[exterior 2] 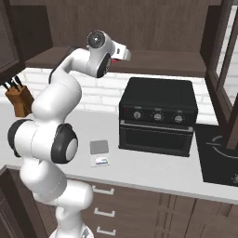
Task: Pick the jam and place it on the digital scale for weighing, and close the cabinet.
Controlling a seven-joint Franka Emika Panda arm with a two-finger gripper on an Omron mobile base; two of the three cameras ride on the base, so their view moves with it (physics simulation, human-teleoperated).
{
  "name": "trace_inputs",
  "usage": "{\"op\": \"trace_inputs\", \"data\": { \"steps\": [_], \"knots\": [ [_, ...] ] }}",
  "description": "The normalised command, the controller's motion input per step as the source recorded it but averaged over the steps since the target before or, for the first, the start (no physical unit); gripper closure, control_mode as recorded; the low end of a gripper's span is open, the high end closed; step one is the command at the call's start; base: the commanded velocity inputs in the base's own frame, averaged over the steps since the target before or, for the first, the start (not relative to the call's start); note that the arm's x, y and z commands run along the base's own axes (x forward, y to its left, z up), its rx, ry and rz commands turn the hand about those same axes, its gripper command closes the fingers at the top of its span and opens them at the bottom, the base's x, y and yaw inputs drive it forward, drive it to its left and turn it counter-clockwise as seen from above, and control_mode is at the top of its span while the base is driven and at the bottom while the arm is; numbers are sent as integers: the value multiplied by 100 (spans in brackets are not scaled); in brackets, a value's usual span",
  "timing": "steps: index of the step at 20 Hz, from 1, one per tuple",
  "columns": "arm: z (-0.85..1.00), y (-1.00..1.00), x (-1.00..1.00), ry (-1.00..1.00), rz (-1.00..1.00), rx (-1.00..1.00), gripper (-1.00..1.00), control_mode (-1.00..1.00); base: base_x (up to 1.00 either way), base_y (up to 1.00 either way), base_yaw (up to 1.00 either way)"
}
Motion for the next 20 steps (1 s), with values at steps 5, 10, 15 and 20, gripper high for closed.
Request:
{"op": "trace_inputs", "data": {
  "steps": [5,10,15,20],
  "knots": [
    [-15,2,24,0,0,0,100,-100,0,0,0],
    [-16,5,17,0,0,0,100,-100,0,0,0],
    [-11,0,13,-1,2,0,100,-100,0,0,0],
    [-1,18,-61,-20,7,0,100,-100,0,0,0]
  ]
}}
